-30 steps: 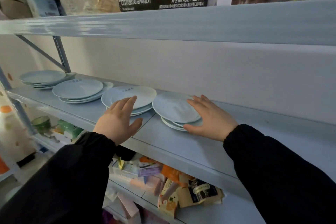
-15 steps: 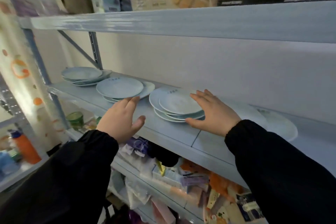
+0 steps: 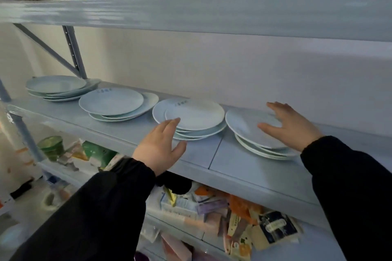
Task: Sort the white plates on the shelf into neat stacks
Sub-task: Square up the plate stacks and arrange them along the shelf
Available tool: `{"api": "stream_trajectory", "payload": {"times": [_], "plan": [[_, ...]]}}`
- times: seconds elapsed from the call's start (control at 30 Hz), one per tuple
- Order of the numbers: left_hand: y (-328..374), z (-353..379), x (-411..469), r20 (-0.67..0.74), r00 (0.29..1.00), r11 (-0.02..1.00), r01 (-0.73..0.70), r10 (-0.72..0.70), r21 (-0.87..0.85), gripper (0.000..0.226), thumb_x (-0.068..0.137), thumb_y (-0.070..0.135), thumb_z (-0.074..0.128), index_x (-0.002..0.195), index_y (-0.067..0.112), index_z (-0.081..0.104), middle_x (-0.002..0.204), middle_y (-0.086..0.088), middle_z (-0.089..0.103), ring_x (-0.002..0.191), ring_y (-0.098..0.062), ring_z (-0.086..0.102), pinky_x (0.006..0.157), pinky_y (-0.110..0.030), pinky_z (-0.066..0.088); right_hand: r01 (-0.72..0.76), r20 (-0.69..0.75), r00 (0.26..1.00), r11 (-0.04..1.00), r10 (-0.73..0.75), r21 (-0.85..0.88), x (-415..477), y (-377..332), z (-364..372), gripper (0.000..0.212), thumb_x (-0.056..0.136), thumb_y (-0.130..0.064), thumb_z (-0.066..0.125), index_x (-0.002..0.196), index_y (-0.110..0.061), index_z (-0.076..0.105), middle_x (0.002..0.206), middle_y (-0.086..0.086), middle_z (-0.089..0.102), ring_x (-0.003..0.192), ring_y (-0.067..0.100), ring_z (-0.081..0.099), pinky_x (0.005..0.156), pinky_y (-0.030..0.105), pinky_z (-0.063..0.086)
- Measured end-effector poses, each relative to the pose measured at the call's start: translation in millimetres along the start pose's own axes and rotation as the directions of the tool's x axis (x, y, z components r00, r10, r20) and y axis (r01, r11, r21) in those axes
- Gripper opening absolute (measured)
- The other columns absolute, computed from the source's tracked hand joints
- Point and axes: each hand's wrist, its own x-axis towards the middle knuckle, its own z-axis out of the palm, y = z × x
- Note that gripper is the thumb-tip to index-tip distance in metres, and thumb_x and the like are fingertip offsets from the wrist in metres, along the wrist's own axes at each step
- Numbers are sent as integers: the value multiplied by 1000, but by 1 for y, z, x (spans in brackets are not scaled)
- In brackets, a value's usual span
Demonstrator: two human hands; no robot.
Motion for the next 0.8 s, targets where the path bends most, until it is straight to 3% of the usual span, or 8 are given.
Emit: {"api": "stream_trajectory", "payload": {"times": [0.17, 0.33, 0.47, 0.57, 0.7, 0.8], "plan": [[56, 37, 30, 60, 992, 988, -100, 107, -115, 68, 96, 41, 51, 154, 18, 24, 156, -3, 32, 141, -19, 31, 111, -28, 27, -160, -40, 986, 987, 162, 29, -32, 61, -17, 80, 86, -60, 59, 153, -25, 32, 159, 4, 31, 145, 18, 29, 118, 33, 23], [100, 69, 49, 144, 981, 967, -94, 130, -235, 70, 98, 45, 48, 156, 19, 18, 160, -1, 25, 144, -15, 27, 114, -27, 26, -251, -32, 966, 963, 255, 96, -59, 94, -25, 83, 88, -59, 58, 155, -24, 27, 161, -1, 26, 146, 17, 27, 114, 28, 22], [120, 88, 55, 194, 977, 965, -40, 93, -261, 73, 98, 48, 47, 157, 17, 14, 165, 0, 10, 148, -14, 19, 117, -28, 23, -257, -19, 965, 955, 263, 148, -69, 103, -23, 81, 89, -57, 59, 155, -24, 25, 161, -4, 25, 146, 15, 28, 110, 25, 23], [125, 96, 57, 222, 974, 959, 12, 53, -285, 80, 96, 53, 49, 157, 18, 11, 165, 5, -5, 149, -14, 16, 116, -28, 23, -218, -9, 975, 961, 223, 170, -69, 103, -19, 73, 90, -52, 62, 151, -28, 31, 152, -10, 38, 140, 12, 36, 100, 21, 26], [127, 103, 59, 220, 975, 938, 65, 12, -340, 84, 94, 53, 52, 157, 16, 11, 165, 5, -5, 150, -12, 12, 112, -22, 18, -184, 25, 983, 965, 183, 188, -66, 102, -11, 82, 85, -62, 61, 153, -29, 29, 149, -20, 37, 135, 4, 37, 105, 25, 31], [128, 107, 62, 247, 969, 938, 58, 30, -341, 85, 93, 53, 53, 157, 16, 11, 165, 4, -3, 150, -11, 10, 111, -20, 14, -164, 23, 986, 959, 163, 229, -66, 102, -10, 71, 84, -59, 63, 146, -35, 36, 138, -23, 46, 125, 4, 47, 99, 24, 36]]}}
